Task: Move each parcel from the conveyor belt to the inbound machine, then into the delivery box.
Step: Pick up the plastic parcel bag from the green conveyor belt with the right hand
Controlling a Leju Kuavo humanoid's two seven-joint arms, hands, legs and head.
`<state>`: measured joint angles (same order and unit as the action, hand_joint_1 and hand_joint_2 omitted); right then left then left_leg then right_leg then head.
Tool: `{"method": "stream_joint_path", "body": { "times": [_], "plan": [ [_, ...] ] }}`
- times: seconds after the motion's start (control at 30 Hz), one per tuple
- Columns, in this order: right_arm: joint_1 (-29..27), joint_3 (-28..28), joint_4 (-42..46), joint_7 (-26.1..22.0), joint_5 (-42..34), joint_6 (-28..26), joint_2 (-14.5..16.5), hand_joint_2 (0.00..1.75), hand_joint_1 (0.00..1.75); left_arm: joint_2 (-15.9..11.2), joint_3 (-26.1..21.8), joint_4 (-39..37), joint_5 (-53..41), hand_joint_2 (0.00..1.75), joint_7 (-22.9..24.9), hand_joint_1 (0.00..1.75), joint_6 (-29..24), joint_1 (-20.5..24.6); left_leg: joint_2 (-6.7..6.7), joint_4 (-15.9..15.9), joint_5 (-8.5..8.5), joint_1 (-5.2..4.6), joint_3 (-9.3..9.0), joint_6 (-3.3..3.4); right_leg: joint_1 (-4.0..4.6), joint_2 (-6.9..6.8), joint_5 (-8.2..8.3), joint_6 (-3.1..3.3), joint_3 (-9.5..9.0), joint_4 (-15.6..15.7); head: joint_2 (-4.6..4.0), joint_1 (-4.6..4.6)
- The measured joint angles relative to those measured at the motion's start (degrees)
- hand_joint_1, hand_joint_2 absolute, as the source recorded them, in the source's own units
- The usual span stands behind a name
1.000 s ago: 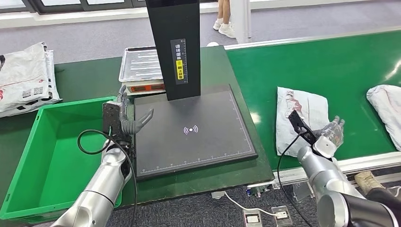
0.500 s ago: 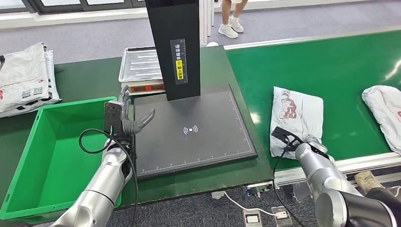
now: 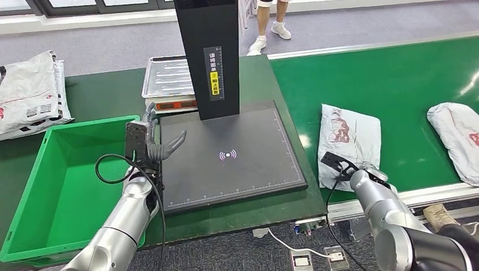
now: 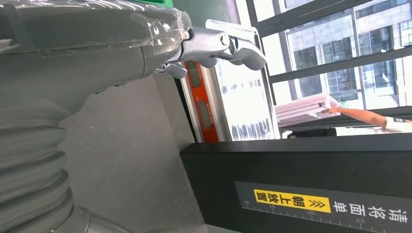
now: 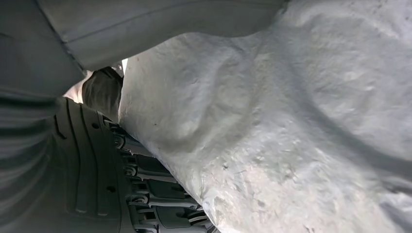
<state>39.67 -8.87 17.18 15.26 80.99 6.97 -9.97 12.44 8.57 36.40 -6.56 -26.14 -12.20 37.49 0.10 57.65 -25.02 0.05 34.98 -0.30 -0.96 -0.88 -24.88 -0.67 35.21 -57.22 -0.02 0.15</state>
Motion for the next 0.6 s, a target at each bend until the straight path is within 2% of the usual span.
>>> {"method": "stream_joint_path", "body": {
  "times": [0.1, 0.23, 0.6],
  "plan": [
    [0.00, 0.01, 0.00, 0.00, 0.01, 0.00, 0.06, 1.75, 0.00, 0.00, 0.00, -0.02, 0.00, 1.75, 0.00, 0.00, 0.00, 0.00, 0.00, 0.00, 0.00, 0.00, 0.00, 0.00, 0.00, 0.00, 0.00, 0.00, 0.00, 0.00, 0.00, 0.00],
    [0.04, 0.02, -0.01, -0.17, -0.05, -0.09, 0.14, 1.75, 1.75, 0.00, 0.00, -0.07, 0.01, 1.75, 0.00, 0.00, -0.05, 0.00, 0.00, 0.00, 0.00, 0.00, 0.00, 0.00, 0.00, 0.00, 0.00, 0.00, -0.02, 0.00, 0.00, 0.00],
    [1.53, 0.14, -0.01, -0.80, -1.28, -5.58, 1.17, 1.75, 1.75, -0.44, -0.12, 1.54, 0.31, 1.75, 0.19, 0.00, -0.61, -1.78, 0.03, 0.00, 0.00, 0.00, -0.02, 0.00, 0.01, 0.04, 0.01, -0.01, -0.05, -0.01, 0.00, -0.01]
  ]
}}
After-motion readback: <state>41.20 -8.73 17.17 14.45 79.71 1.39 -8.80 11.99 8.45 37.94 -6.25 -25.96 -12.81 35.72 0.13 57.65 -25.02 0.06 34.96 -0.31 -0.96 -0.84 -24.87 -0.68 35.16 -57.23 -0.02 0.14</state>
